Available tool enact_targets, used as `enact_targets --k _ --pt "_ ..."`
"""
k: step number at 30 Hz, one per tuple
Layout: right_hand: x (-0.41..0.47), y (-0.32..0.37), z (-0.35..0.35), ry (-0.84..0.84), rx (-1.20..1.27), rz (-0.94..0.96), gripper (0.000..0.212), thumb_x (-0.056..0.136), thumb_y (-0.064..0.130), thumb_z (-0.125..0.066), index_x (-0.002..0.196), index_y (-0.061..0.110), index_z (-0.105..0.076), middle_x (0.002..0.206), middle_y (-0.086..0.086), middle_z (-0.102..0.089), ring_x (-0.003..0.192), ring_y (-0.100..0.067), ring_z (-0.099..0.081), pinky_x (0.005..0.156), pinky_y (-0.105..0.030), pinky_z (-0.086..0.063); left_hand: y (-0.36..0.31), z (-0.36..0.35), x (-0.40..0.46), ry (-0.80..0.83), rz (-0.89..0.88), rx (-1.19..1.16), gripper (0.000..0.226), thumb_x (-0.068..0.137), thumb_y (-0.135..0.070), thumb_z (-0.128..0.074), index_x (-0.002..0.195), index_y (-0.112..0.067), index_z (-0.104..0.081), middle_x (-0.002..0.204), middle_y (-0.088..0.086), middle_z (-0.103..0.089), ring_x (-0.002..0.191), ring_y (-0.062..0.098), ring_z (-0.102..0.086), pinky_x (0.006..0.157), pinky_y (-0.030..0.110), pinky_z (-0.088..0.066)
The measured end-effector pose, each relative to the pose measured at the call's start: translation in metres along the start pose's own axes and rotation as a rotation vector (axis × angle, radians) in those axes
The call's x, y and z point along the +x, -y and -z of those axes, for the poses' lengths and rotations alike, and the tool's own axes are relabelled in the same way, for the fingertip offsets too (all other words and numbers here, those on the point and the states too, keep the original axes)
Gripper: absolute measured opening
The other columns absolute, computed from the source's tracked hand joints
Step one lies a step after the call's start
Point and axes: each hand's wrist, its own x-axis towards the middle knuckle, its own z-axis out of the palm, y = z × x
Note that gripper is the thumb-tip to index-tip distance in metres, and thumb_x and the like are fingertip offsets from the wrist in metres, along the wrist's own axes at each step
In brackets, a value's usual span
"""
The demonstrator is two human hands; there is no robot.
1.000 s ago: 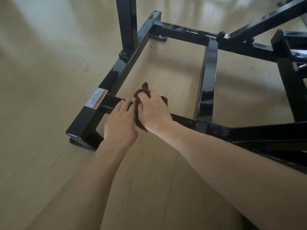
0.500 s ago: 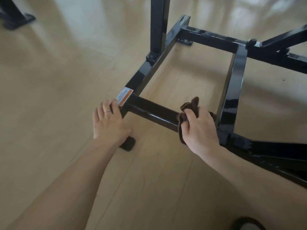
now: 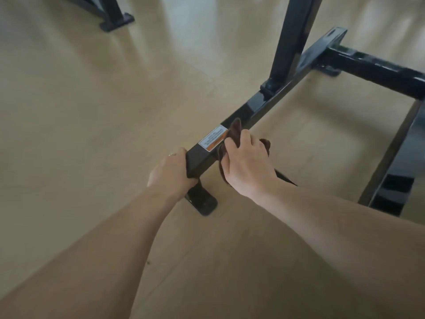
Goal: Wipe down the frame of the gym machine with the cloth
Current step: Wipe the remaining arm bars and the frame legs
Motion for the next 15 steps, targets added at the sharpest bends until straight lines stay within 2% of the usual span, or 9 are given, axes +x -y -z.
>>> enact_targets --k 4,8,12,15 --pt "-0.001 -0.002 0.002 0.019 0.045 0.01 0.031 0.102 0.032 -0.046 0.123 0.012 -0.055 0.128 -0.022 -0.053 0.11 -0.036 -0.058 0.096 -0.045 -0.05 -0.002 0.0 -0.001 0.031 0.056 -0.071 0.055 0.08 -0.025 -0.08 0.125 -0.021 -0.049 0.107 0.004 -0.062 0.098 0.029 -0.061 0.082 0.045 -0.054" --pt "-0.004 -0.009 0.005 0.047 0.103 0.045 0.033 0.102 0.027 -0.049 0.13 0.01 -0.053 0.136 -0.025 -0.05 0.119 -0.04 -0.056 0.104 -0.049 -0.047 -0.008 0.006 0.0 0.059 0.095 -0.103 0.059 0.08 -0.026 -0.081 0.129 -0.018 -0.05 0.114 0.009 -0.065 0.104 0.031 -0.061 0.088 0.043 -0.052" --pt "-0.006 -0.014 0.001 0.009 0.144 0.081 0.037 0.098 0.022 -0.06 0.132 0.006 -0.056 0.134 -0.027 -0.054 0.119 -0.044 -0.057 0.105 -0.052 -0.049 -0.005 0.009 0.001 0.086 0.083 -0.09 0.057 0.082 -0.027 -0.081 0.129 -0.019 -0.05 0.114 0.007 -0.065 0.101 0.026 -0.06 0.081 0.036 -0.048" --pt "-0.004 -0.017 -0.004 -0.018 0.142 0.144 0.036 0.1 0.021 -0.053 0.133 0.006 -0.056 0.13 -0.025 -0.054 0.119 -0.041 -0.056 0.105 -0.051 -0.048 -0.004 0.017 0.005 0.138 0.024 -0.034 0.055 0.081 -0.029 -0.082 0.125 -0.019 -0.05 0.11 0.003 -0.063 0.094 0.022 -0.058 0.071 0.032 -0.041"
